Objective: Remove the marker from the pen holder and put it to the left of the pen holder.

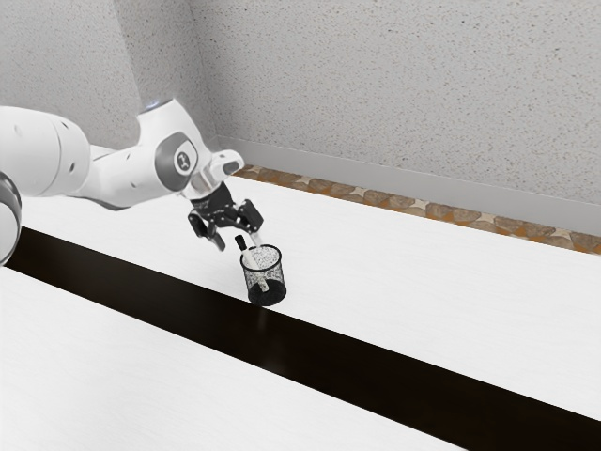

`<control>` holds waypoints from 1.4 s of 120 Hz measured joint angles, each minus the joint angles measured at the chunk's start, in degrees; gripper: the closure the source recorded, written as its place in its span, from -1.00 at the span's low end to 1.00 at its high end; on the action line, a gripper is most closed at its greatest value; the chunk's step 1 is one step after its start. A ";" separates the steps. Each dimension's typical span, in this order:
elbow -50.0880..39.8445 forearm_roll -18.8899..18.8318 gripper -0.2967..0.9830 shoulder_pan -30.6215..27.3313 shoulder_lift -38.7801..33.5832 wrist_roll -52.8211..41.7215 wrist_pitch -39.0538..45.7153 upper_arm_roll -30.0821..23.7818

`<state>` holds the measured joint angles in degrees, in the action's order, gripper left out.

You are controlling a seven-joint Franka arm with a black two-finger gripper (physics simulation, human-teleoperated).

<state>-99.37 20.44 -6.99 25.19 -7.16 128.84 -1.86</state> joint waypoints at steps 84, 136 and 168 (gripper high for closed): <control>-0.56 0.83 0.58 -0.31 -1.49 -3.17 0.05 -0.15; -0.57 -6.26 0.66 -0.44 -12.60 -0.60 -5.63 -1.41; -0.51 -9.85 0.67 -5.65 -7.36 2.42 -10.54 0.81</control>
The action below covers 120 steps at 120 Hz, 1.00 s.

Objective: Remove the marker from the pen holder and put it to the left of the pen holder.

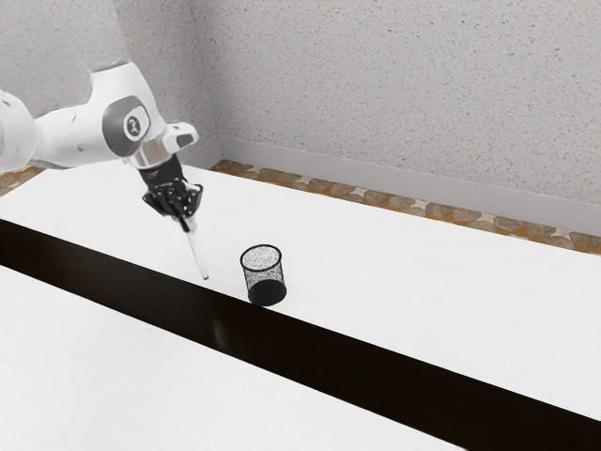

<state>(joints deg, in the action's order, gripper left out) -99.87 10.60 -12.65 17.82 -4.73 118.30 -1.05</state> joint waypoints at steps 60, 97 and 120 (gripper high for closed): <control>3.80 -2.52 -0.35 6.13 -13.41 -2.42 -9.20 0.20; 1.33 -7.72 -0.49 23.43 -17.11 -5.68 -13.58 0.07; 1.10 -8.65 -0.52 34.81 -16.86 -6.90 -14.30 4.69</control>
<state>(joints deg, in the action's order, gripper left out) -98.77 1.94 22.17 0.97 -11.64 104.00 3.64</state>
